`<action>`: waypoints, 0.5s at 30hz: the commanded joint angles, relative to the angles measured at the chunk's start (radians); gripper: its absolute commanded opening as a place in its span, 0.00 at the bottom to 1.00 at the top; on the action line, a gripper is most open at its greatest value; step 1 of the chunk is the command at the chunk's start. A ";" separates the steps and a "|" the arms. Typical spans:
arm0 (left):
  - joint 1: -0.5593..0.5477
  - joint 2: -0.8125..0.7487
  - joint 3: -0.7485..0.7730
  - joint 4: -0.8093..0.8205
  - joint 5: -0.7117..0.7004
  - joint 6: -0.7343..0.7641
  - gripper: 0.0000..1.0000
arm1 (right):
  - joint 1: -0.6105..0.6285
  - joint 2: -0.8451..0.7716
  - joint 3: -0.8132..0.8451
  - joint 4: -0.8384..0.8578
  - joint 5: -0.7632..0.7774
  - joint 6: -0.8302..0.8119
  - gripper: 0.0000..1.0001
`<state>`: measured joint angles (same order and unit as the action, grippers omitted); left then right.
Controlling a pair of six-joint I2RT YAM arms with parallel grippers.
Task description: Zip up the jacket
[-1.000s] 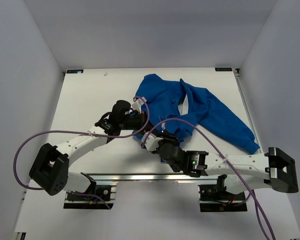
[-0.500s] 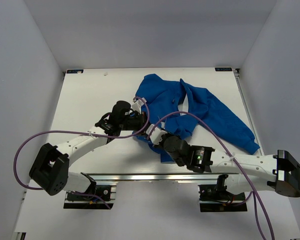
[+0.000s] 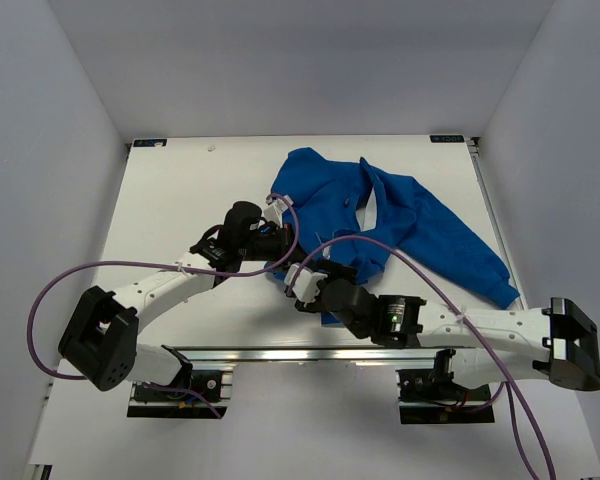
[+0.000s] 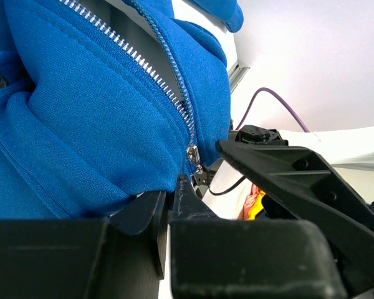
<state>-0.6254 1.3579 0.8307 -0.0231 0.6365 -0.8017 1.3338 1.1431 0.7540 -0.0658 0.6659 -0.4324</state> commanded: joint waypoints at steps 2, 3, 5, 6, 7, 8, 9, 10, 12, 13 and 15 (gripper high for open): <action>0.001 -0.006 0.034 0.002 0.014 0.012 0.00 | 0.024 0.061 -0.008 0.115 0.187 -0.063 0.71; 0.001 -0.003 0.035 0.002 0.015 0.012 0.00 | 0.024 0.070 -0.010 0.122 0.225 -0.065 0.71; 0.001 -0.002 0.038 0.002 0.017 0.013 0.00 | 0.024 0.090 -0.012 0.135 0.241 -0.069 0.70; 0.001 0.003 0.038 0.003 0.015 0.012 0.00 | 0.024 0.093 -0.015 0.145 0.245 -0.068 0.71; 0.001 0.006 0.036 0.003 0.018 0.010 0.00 | 0.024 0.095 -0.018 0.153 0.248 -0.071 0.70; 0.000 0.009 0.038 0.003 0.020 0.010 0.00 | 0.024 0.095 -0.019 0.164 0.251 -0.069 0.70; 0.001 0.012 0.038 0.003 0.022 0.010 0.00 | 0.024 0.095 -0.019 0.167 0.254 -0.069 0.70; 0.001 0.014 0.036 0.006 0.023 0.009 0.00 | 0.024 0.093 -0.019 0.169 0.261 -0.074 0.70; 0.001 0.010 0.035 0.009 0.025 0.009 0.00 | 0.024 0.092 -0.024 0.190 0.291 -0.081 0.69; 0.001 0.010 0.036 0.009 0.023 0.009 0.00 | 0.024 0.092 -0.025 0.196 0.300 -0.083 0.68; 0.001 0.010 0.038 0.009 0.022 0.009 0.00 | 0.024 0.086 -0.024 0.196 0.314 -0.082 0.65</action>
<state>-0.6254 1.3720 0.8330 -0.0231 0.6403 -0.8021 1.3506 1.2465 0.7292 0.0597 0.9142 -0.5068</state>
